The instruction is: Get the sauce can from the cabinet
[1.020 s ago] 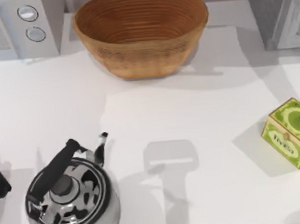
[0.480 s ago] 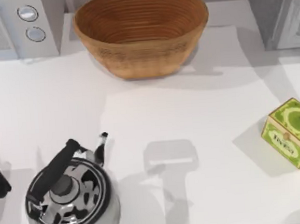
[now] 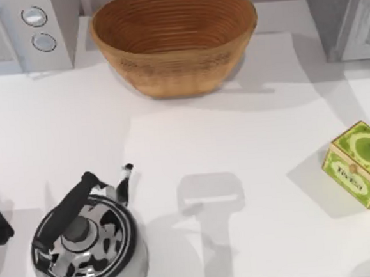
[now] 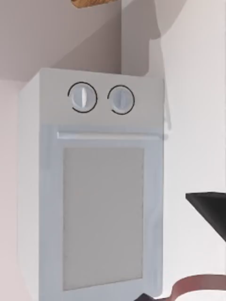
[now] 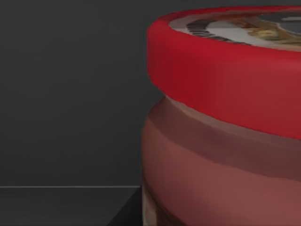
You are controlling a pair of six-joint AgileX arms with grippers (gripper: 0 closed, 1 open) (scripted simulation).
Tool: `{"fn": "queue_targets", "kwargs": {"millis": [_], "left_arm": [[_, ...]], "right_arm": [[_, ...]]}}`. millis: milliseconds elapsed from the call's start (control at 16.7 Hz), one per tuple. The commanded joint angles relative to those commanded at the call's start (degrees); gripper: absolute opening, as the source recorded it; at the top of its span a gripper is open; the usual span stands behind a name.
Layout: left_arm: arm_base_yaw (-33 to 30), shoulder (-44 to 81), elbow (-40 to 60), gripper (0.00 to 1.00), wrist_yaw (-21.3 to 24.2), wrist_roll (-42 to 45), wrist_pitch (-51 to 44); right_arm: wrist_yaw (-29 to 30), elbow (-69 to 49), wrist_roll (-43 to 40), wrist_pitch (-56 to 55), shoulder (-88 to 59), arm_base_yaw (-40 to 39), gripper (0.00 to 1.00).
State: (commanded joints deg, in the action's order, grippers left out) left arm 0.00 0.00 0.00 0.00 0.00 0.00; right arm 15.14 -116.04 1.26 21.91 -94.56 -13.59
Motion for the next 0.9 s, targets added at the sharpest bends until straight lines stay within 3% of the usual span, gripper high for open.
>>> {"fn": "queue_targets", "kwargs": {"millis": [600, 900], "left_arm": [[0.0, 0.0, 0.0, 1.0, 0.0, 0.0, 0.0], [0.0, 0.0, 0.0, 1.0, 0.0, 0.0, 0.0]], "right_arm": [[0.1, 0.0, 0.1, 0.2, 0.2, -0.2, 0.0], [6.7, -1.4, 0.2, 9.8, 8.3, -7.4, 0.0]]}}
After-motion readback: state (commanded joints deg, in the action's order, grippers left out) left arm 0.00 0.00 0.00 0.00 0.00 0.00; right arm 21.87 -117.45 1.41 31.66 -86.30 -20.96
